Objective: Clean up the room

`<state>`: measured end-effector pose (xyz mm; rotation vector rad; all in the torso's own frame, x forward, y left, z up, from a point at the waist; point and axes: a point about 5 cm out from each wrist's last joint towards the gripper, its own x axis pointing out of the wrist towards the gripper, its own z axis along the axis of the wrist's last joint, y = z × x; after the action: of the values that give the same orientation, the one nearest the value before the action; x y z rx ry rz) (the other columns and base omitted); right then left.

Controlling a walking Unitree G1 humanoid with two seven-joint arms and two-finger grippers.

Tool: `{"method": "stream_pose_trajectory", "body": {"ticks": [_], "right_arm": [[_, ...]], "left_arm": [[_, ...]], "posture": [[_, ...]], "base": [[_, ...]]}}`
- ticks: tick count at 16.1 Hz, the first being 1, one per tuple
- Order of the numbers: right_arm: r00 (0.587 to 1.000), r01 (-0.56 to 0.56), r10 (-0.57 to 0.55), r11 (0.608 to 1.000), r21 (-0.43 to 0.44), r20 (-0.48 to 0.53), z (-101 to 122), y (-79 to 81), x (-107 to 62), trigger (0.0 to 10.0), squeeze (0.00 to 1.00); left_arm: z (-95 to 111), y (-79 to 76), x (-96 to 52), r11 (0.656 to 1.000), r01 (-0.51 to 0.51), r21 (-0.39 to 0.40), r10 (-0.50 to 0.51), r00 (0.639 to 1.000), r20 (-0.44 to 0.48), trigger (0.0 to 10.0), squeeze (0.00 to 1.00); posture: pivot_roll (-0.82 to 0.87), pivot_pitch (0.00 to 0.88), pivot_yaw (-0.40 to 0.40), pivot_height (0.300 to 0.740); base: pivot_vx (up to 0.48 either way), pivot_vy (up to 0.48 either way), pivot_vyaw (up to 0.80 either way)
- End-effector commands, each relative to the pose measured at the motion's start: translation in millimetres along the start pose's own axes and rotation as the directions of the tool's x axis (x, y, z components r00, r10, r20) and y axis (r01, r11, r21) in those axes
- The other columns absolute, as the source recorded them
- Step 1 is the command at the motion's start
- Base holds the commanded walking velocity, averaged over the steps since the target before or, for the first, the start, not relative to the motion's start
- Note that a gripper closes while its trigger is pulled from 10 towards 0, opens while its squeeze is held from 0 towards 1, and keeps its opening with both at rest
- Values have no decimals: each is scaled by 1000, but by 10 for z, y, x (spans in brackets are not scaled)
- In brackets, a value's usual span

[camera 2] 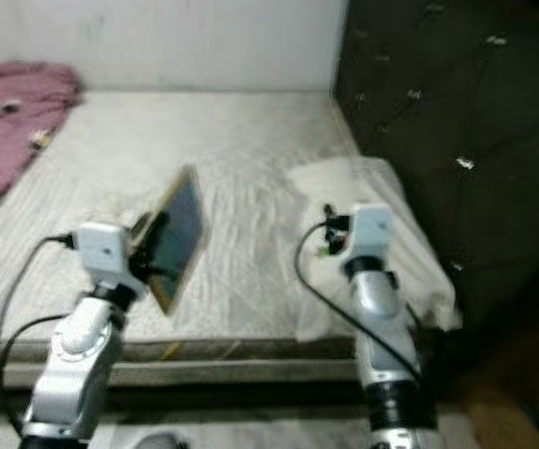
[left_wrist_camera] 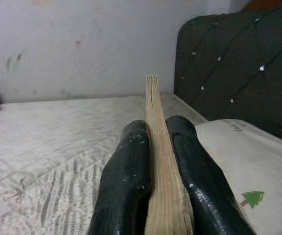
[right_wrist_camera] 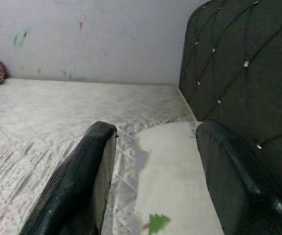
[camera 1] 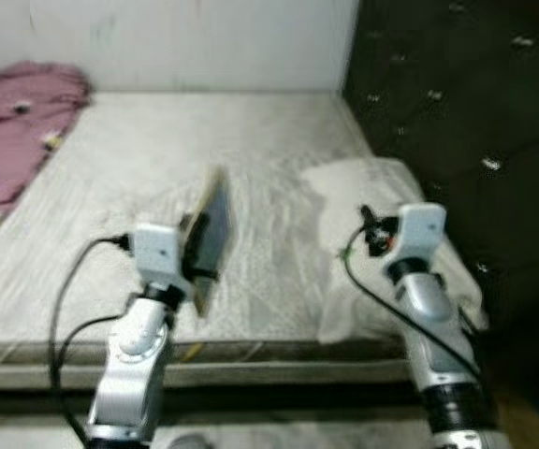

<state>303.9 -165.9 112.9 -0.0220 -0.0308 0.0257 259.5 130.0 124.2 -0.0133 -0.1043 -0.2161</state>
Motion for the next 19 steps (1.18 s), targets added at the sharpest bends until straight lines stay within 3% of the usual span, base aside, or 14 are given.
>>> {"method": "stream_pose_trajectory", "body": {"ticks": [1, 9, 14, 19], "right_arm": [[999, -31, 30, 999, 10, 15, 51, 106, 36, 10000, 0], [1000, -26, 26, 1000, 1, 11, 39, 69, -9, 10000, 0], [1000, -11, 11, 1000, -15, -14, 10, -43, -146, 10000, 0], [998, -9, 9, 1000, -15, -55, 14, -169, -382, 10000, 0]], "left_arm": [[133, 81, 16, 1000, -21, 22, 20, 998, 62, 10000, 0], [99, 104, 4, 997, -76, 26, 75, 996, 45, 10000, 0], [14, 289, 9, 966, -253, -59, 253, 967, -6, 10000, 0], [35, 449, 148, 946, -288, -149, 292, 956, 5, 10000, 0]], "posture": [[-57, 0, -13, 740], [-62, 0, -14, 740], [-72, 12, -24, 740], [-107, 61, -32, 740]], "base": [[480, 0, 0], [81, 0, 0], [0, 0, 0], [0, 0, 0]]}}
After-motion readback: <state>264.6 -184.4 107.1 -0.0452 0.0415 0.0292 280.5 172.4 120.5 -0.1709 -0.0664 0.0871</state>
